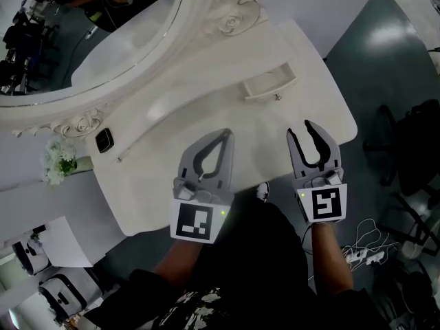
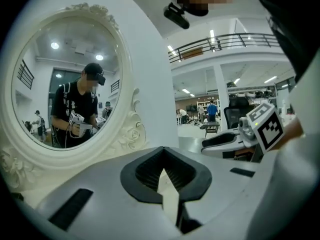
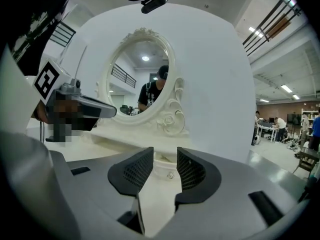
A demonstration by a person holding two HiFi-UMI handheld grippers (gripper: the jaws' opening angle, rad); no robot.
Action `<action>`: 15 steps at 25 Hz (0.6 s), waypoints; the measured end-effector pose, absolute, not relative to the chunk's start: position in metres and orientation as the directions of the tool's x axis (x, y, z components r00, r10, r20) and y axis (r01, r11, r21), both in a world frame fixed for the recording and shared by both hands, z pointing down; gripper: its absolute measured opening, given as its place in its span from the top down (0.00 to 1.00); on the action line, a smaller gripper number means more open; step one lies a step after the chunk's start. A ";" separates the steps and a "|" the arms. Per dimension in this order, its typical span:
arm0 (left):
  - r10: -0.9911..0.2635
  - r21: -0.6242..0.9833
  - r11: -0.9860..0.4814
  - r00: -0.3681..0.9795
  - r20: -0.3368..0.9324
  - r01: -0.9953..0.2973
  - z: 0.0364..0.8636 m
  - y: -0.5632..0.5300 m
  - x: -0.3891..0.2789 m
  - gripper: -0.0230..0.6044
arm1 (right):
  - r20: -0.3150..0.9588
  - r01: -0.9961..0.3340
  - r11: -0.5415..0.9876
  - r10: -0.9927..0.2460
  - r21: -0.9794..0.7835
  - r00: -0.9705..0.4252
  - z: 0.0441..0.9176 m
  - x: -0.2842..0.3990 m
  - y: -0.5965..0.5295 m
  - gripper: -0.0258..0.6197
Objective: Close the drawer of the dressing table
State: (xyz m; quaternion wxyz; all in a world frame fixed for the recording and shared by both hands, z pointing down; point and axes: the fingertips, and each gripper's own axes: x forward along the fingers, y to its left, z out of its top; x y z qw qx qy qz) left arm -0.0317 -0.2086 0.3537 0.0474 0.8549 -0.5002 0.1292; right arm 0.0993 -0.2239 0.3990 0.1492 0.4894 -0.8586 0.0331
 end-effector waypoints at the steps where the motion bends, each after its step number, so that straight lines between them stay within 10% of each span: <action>1: -0.838 -0.040 -0.500 0.471 0.275 -0.865 0.358 -0.213 -0.029 0.96 | 0.302 -0.849 0.522 -0.825 0.081 -0.478 0.407 0.099 -0.229 0.77; 15: -0.775 0.016 -0.534 0.497 0.390 -0.845 0.419 -0.247 -0.022 0.96 | 0.425 -0.823 0.567 -0.753 0.034 -0.502 0.485 0.083 -0.271 0.73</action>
